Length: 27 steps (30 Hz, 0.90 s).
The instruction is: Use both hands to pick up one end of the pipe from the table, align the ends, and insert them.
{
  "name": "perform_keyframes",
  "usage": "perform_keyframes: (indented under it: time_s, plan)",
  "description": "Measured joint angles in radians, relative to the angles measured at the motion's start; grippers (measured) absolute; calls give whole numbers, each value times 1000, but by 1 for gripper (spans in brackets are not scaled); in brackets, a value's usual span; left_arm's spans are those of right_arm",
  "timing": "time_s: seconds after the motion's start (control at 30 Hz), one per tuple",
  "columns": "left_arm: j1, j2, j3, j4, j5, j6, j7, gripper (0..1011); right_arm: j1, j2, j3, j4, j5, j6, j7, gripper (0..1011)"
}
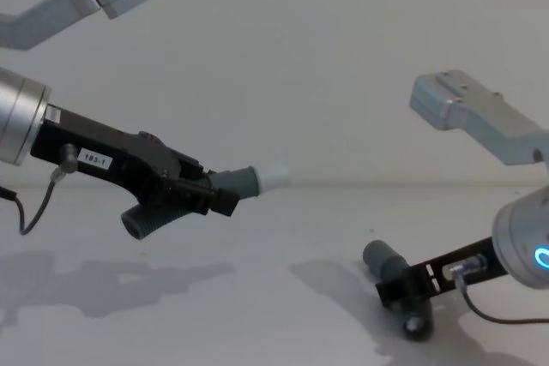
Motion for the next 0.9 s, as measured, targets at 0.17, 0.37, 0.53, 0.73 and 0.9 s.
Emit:
perform_keyframes:
  time_s: [0.17, 0.37, 0.53, 0.73, 0.9]
  plan:
    - [-2, 0, 3, 4, -2, -2, 3, 346, 4, -9, 7, 8, -1, 12, -2, 641]
    - [-5, 2, 8, 6, -5, -3, 6, 346, 7, -16, 13, 15, -2, 22, -5, 484]
    - [-7, 3, 11, 7, -6, -3, 8, 346, 9, -20, 17, 19, -3, 29, -7, 299]
    - [-7, 4, 13, 8, -7, -4, 10, 346, 10, -22, 20, 21, -4, 34, -8, 222]
    - [-8, 4, 14, 9, -7, -4, 11, 346, 11, -23, 20, 22, -5, 35, -9, 214]
